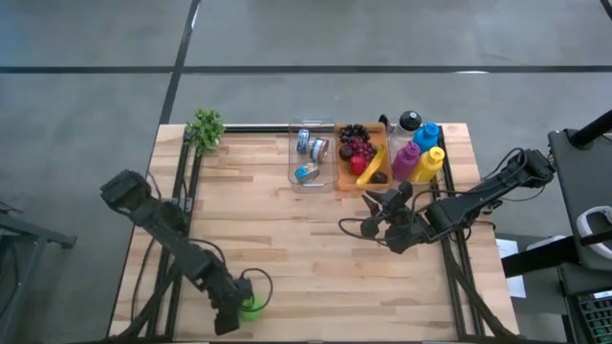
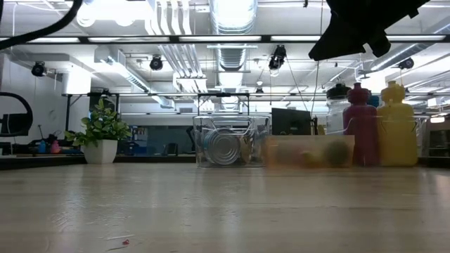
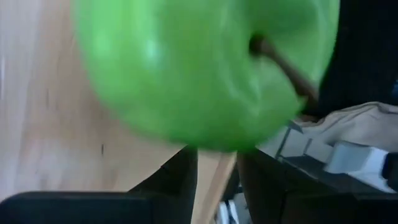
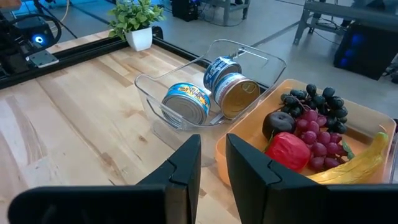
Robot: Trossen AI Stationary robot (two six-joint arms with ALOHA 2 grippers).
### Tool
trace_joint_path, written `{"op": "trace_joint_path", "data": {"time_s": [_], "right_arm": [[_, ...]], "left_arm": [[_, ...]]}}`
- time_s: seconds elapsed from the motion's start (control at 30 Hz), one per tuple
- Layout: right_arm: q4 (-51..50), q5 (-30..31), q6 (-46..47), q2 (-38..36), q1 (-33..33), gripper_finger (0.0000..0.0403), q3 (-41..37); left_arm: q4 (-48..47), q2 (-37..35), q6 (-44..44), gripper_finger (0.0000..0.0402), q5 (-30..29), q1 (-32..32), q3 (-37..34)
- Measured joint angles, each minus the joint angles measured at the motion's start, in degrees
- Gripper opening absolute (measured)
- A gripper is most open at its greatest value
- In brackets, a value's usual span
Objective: Pick & Place Food Item
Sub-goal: Put the green apple into the orange bin
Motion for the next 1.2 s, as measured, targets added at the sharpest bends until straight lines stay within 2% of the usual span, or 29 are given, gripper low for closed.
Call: {"op": "trace_joint_path", "data": {"time_s": [0.37, 0.73, 0.97, 1.2], "right_arm": [[0.3, 0.0, -0.3, 0.0, 0.0, 0.0073, 0.0], [0.3, 0.0, -1.0, 0.0, 0.0, 0.0062, 0.0], [0.4, 0.0, -0.9, 0.0, 0.0, 0.0072, 0.0], [0.6, 0.0, -0.8, 0.0, 0.0, 0.0072, 0.0]], "left_arm": [[0.2, 8.2, 14.3, 0.0118, -3.2, 5.0, 5.3], [1.5, 8.8, 26.0, 0.0118, -11.9, 11.8, 6.1], [2.8, 8.8, 31.1, 0.0118, -20.3, 14.6, 6.1], [6.7, 8.8, 34.0, 0.0118, -23.6, 16.2, 6.1]]}}
